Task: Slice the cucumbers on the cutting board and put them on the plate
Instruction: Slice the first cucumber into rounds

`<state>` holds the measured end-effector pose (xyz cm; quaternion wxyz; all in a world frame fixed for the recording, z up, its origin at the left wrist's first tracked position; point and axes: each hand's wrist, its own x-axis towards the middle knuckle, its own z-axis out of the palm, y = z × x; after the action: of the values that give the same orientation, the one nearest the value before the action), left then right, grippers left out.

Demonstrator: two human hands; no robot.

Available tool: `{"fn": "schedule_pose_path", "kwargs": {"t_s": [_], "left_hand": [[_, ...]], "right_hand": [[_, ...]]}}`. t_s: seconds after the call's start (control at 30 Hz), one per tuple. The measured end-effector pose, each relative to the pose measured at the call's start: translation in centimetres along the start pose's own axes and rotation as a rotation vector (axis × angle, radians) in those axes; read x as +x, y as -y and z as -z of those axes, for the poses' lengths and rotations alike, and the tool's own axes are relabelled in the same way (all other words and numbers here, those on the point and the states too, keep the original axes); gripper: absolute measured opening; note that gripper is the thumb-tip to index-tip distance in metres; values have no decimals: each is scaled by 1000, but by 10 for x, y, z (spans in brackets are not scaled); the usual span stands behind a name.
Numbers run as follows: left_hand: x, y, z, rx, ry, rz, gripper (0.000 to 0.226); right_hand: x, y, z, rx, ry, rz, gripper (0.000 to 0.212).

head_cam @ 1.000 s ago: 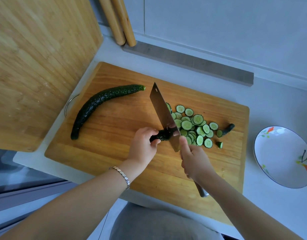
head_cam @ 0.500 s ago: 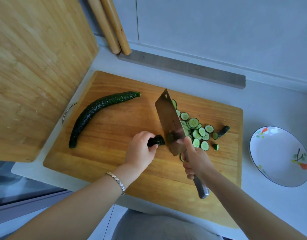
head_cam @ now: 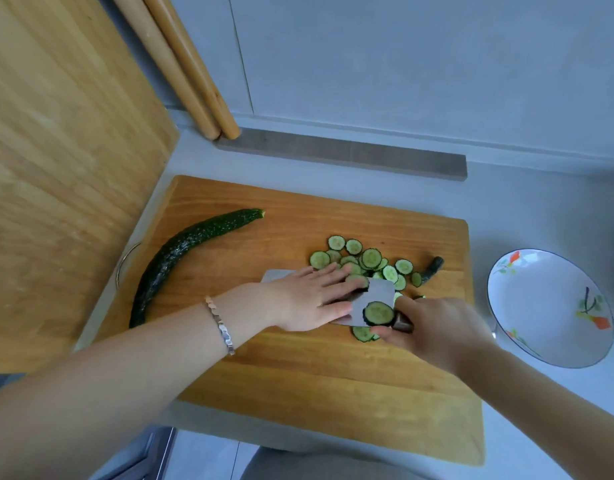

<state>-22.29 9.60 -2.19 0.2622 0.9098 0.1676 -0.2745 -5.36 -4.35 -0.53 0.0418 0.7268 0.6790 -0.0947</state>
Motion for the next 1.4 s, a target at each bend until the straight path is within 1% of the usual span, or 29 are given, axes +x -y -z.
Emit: {"fn": "schedule_pose_path", "kwargs": {"t_s": [0.07, 0.13, 0.2, 0.3, 0.33, 0.37, 0.4, 0.43, 0.47, 0.5, 0.53, 0.6, 0.67, 0.7, 0.77, 0.8, 0.93, 1.07, 1.17, 1.23, 1.3, 1.33, 1.4], "left_hand": [[14, 6, 1, -38, -2, 13, 52], [25, 12, 2, -12, -49, 15, 52], [35, 16, 4, 15, -92, 23, 51], [44, 23, 7, 110, -138, 82, 50], [47, 24, 8, 138, -181, 114, 51], [49, 24, 10, 141, -253, 142, 52], [48, 23, 13, 115, -343, 163, 53], [44, 20, 17, 63, -423, 164, 55], [38, 17, 20, -2, -465, 135, 56], [30, 12, 21, -50, -449, 87, 59], [20, 8, 21, -60, -392, 38, 62], [3, -2, 15, 32, -235, -20, 64], [-3, -5, 5, 113, -124, -17, 57], [-1, -4, 1, 115, -99, -5, 54], [6, 2, -1, 89, -70, 14, 51], [9, 4, 0, 80, -60, 16, 50], [28, 13, 5, 69, -58, 29, 49], [44, 24, 13, 25, -80, 109, 53], [52, 34, 19, 27, -184, 239, 55], [52, 29, 25, 5, -275, 271, 59], [47, 11, 29, 9, -335, 170, 63], [43, -2, 29, 27, -325, 91, 68], [32, -29, 24, 71, -240, -42, 75]], "right_hand": [[-2, -5, -7, 27, -108, 65, 58], [-5, -10, -20, 16, -210, 117, 60], [-9, -15, -28, 42, -239, 150, 62], [-13, -20, -26, 70, -166, 90, 67], [-16, -23, -25, 72, -132, 63, 74], [-18, -25, -22, 66, -96, 42, 82], [-20, -26, -20, 65, -57, 16, 85], [-20, -28, -17, 40, -33, 12, 80], [-20, -30, -13, 11, 8, 5, 70], [-19, -30, -11, 8, 47, -26, 62], [-19, -28, -10, 28, 47, -50, 60], [-14, -31, -13, -11, -65, -37, 65], [-9, -32, -21, 7, -186, -37, 59], [-6, -31, -24, 7, -193, -18, 56], [-5, -32, -30, -38, -197, 32, 62], [-6, -32, -31, -51, -230, 44, 67], [-11, -37, -38, 17, -252, 46, 77], [-15, -42, -37, 58, -287, 62, 77], [-18, -43, -33, 66, -308, 57, 74], [-17, -43, -31, 68, -308, 48, 75], [-15, -41, -30, 63, -307, 34, 72], [-13, -38, -29, 55, -311, 23, 69], [-9, -33, -29, 33, -299, 9, 66]]}}
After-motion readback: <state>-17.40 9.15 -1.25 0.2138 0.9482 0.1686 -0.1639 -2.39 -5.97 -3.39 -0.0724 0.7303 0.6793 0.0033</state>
